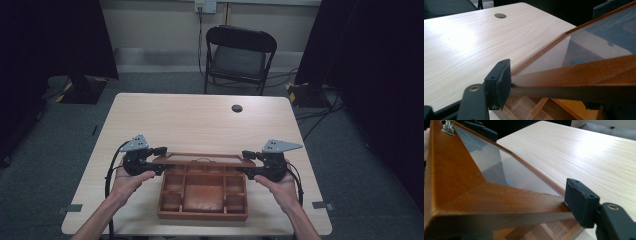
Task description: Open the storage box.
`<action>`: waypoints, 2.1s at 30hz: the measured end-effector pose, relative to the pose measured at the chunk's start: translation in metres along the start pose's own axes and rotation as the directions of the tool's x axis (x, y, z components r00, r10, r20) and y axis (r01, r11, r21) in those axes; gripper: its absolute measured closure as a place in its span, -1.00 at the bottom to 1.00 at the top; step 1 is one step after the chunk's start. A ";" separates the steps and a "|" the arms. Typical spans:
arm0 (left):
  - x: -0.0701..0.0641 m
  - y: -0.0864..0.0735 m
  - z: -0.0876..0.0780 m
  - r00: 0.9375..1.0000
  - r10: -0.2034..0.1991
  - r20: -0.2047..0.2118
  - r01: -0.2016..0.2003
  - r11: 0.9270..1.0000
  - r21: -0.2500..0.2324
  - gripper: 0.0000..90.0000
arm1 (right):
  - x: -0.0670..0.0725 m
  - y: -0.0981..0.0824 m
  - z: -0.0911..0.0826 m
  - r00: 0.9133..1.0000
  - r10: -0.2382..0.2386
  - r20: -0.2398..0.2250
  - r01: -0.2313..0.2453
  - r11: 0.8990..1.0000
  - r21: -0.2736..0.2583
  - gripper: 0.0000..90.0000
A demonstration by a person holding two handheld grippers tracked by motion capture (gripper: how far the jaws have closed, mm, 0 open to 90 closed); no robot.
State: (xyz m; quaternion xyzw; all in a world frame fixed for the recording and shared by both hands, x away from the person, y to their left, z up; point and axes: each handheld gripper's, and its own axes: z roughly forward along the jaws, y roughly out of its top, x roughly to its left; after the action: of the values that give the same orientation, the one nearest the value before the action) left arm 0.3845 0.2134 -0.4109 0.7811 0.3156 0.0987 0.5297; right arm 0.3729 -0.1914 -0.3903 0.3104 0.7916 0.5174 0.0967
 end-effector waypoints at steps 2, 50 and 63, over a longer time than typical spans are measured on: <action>0.002 0.001 0.000 1.000 -0.009 0.005 0.009 1.000 -0.001 -0.19 | -0.002 0.002 0.001 1.000 0.013 -0.001 -0.013 1.000 -0.003 -0.12; 0.037 0.010 0.026 0.998 -0.052 0.023 0.052 0.999 -0.004 0.12 | -0.046 0.013 0.023 0.995 0.088 0.040 -0.086 0.995 -0.050 0.01; 0.046 0.002 0.029 0.998 -0.070 -0.001 0.070 0.998 0.001 0.23 | -0.054 0.009 0.036 0.994 0.098 0.045 -0.096 0.995 -0.039 0.10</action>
State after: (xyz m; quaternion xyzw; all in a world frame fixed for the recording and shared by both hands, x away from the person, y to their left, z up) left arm 0.4354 0.2177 -0.4292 0.7696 0.3431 0.0803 0.5324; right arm 0.4360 -0.1937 -0.4077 0.3586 0.7634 0.5286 0.0958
